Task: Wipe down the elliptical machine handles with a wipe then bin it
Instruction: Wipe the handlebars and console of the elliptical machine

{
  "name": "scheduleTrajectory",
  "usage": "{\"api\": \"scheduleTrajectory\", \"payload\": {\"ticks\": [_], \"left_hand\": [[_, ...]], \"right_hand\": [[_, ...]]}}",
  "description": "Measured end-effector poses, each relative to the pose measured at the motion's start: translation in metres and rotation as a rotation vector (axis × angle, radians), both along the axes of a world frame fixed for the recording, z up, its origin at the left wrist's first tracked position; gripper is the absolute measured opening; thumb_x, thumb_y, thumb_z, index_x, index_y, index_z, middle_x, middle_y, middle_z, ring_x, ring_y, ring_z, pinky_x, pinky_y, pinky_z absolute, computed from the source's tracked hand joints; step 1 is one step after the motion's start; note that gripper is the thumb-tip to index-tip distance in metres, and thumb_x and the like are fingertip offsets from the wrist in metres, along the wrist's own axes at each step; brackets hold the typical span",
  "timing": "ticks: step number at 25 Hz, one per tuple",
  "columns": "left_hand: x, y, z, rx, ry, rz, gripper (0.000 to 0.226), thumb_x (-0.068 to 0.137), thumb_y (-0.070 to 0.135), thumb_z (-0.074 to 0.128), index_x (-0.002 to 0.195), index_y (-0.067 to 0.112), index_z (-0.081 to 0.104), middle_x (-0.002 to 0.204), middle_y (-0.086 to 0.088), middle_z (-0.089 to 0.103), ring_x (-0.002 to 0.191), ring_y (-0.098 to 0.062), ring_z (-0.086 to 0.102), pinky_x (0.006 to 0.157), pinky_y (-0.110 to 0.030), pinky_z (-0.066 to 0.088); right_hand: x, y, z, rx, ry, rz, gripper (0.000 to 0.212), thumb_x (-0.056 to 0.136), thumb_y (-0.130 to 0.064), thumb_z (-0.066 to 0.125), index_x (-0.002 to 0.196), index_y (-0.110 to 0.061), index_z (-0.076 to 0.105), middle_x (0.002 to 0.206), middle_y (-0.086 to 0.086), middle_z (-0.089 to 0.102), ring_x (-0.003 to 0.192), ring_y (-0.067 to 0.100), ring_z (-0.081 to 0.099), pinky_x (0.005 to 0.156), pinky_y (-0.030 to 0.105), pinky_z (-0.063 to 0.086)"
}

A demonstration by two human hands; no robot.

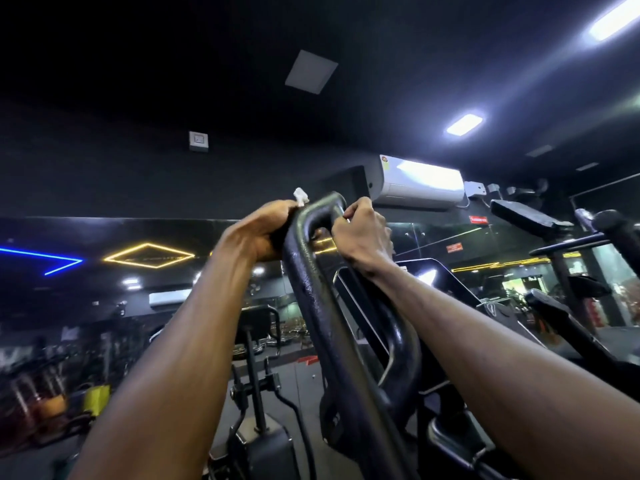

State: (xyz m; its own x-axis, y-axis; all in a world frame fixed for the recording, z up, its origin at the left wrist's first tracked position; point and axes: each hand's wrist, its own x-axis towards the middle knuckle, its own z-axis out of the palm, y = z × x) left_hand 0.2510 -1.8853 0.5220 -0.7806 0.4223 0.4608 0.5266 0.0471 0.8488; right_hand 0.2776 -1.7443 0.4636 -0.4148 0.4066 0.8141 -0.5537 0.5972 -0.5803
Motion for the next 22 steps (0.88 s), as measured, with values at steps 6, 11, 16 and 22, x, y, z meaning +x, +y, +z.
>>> {"api": "scheduleTrajectory", "payload": {"ticks": [6,11,16,22], "left_hand": [[0.019,0.002,-0.002,0.023,-0.031,0.018,0.051,0.099,0.026,0.037,0.061,0.009,0.066,0.082,-0.019,0.065,0.075,-0.032,0.066,0.085,-0.052,0.054],[0.012,-0.012,-0.019,0.057,-0.049,0.148,0.037,0.1,0.031,0.043,0.099,0.002,0.066,0.092,-0.016,0.065,0.083,-0.028,0.062,0.088,-0.045,0.052],[0.028,-0.008,-0.017,0.101,-0.099,0.088,0.057,0.1,0.04,0.028,0.099,-0.001,0.067,0.114,-0.027,0.063,0.1,-0.039,0.064,0.095,-0.054,0.05],[0.031,-0.005,-0.023,0.181,-0.082,0.226,0.032,0.098,0.032,0.044,0.082,0.011,0.062,0.1,-0.021,0.061,0.1,-0.033,0.058,0.095,-0.056,0.051]], "right_hand": [[0.0,0.0,-0.001,0.014,-0.003,0.005,0.019,0.087,-0.025,0.047,0.104,-0.018,0.05,0.102,0.007,0.063,0.096,0.034,0.057,0.081,0.042,0.045],[0.006,0.006,-0.011,0.026,-0.019,0.036,0.023,0.088,-0.024,0.048,0.11,-0.017,0.05,0.108,0.008,0.061,0.1,0.033,0.056,0.077,0.037,0.036],[0.006,0.01,-0.018,0.037,-0.009,0.072,0.023,0.089,-0.023,0.047,0.111,-0.019,0.049,0.11,0.007,0.062,0.09,0.028,0.052,0.075,0.036,0.037],[0.012,0.013,-0.023,0.042,0.008,0.081,0.019,0.089,-0.021,0.047,0.108,-0.019,0.049,0.095,0.002,0.053,0.082,0.025,0.047,0.073,0.035,0.035]]}}
